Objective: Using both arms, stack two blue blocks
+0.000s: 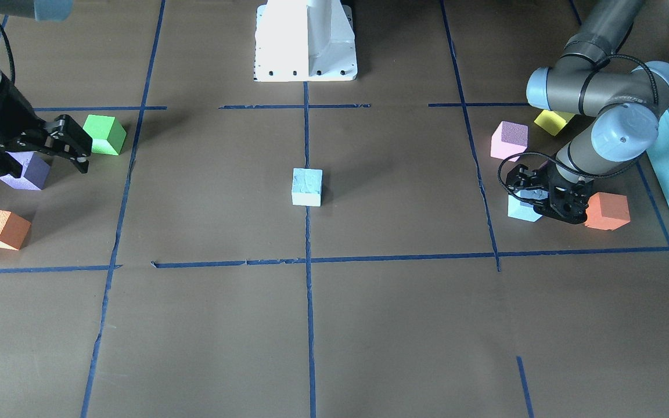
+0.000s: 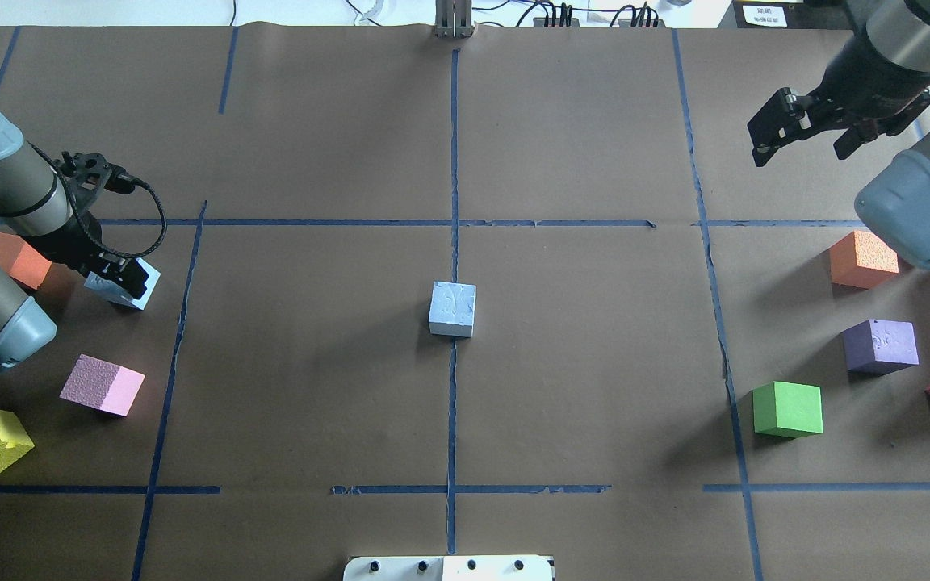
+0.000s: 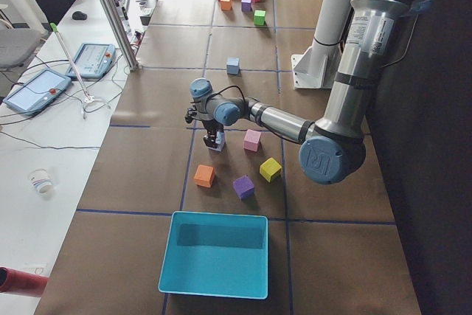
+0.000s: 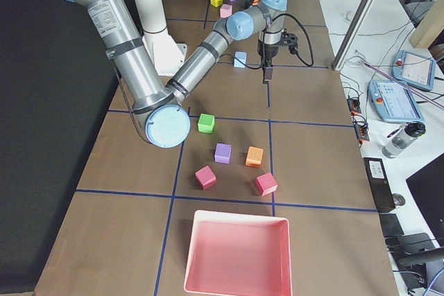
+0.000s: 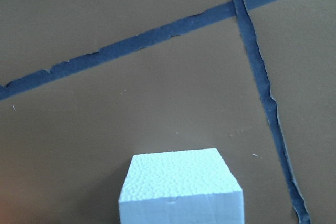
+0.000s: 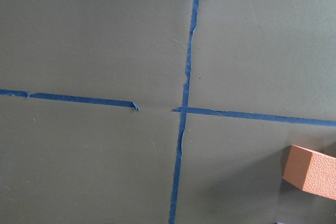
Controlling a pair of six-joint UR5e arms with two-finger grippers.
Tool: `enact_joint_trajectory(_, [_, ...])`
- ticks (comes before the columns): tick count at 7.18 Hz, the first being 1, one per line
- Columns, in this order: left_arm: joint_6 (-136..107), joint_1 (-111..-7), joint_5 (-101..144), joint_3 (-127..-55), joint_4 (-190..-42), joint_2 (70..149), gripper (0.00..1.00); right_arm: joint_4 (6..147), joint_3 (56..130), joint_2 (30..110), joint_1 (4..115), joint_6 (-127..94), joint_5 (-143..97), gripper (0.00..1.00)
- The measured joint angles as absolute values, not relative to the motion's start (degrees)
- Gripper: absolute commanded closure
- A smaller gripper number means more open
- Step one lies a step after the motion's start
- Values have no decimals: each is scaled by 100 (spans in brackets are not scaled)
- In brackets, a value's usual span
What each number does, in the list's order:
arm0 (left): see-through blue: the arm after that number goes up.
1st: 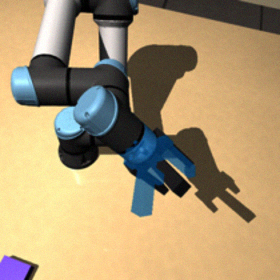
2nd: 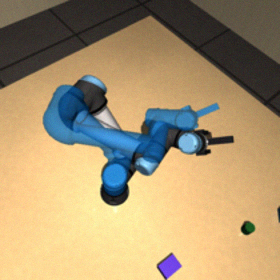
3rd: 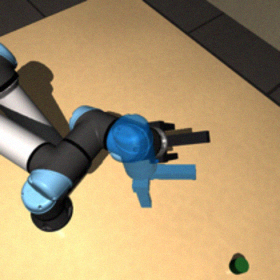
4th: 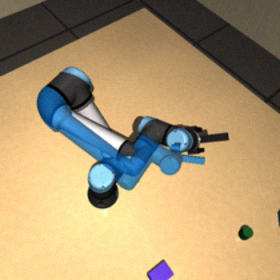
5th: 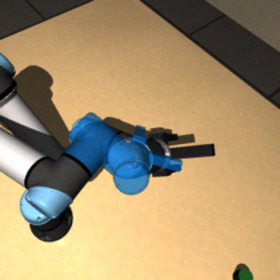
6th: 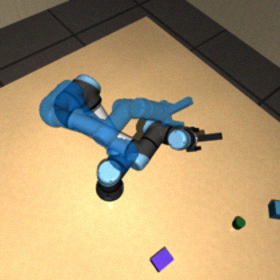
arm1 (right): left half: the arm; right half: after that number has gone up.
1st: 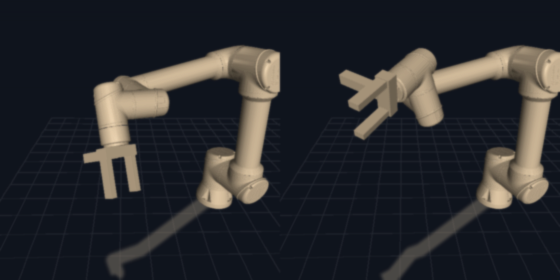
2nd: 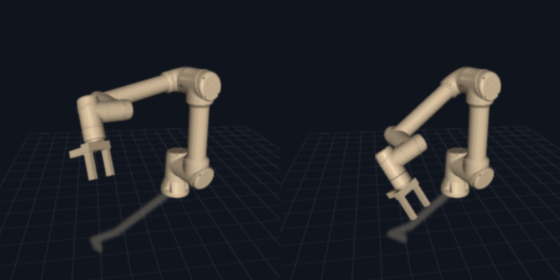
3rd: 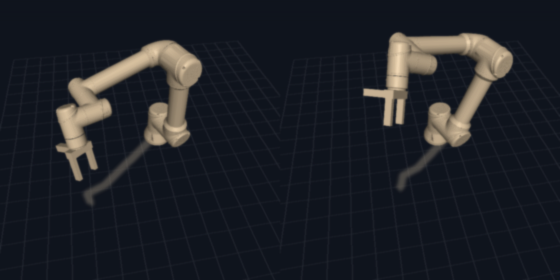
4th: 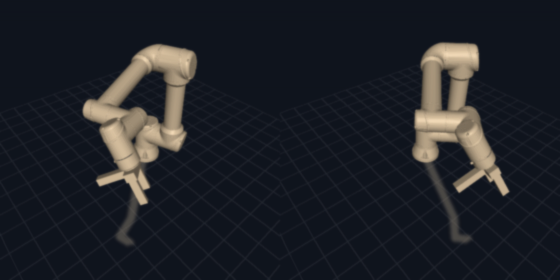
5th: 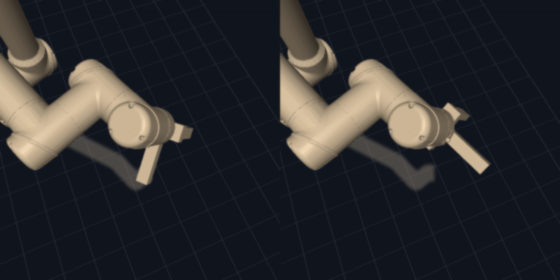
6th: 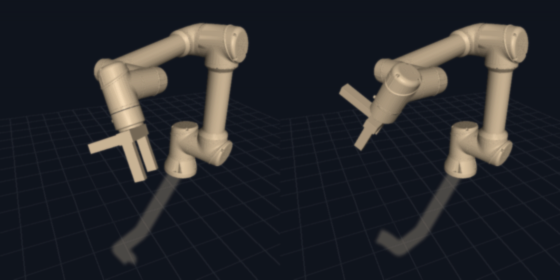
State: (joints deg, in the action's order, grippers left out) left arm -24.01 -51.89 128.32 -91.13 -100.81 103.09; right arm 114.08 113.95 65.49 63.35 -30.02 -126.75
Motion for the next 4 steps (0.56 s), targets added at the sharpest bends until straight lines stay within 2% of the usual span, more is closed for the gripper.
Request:
enact_joint_trajectory(1, [-2403, -5196, 12832, -9148, -10081, 10300, 99, 11408, 11407, 6690, 6490, -2706, -12727, 0])
enact_joint_trajectory(4, [-2475, -5335, 12849, -9757, -9705, 10262, 100, 11396, 11387, 7153, 6980, -1646, -12795, 0])
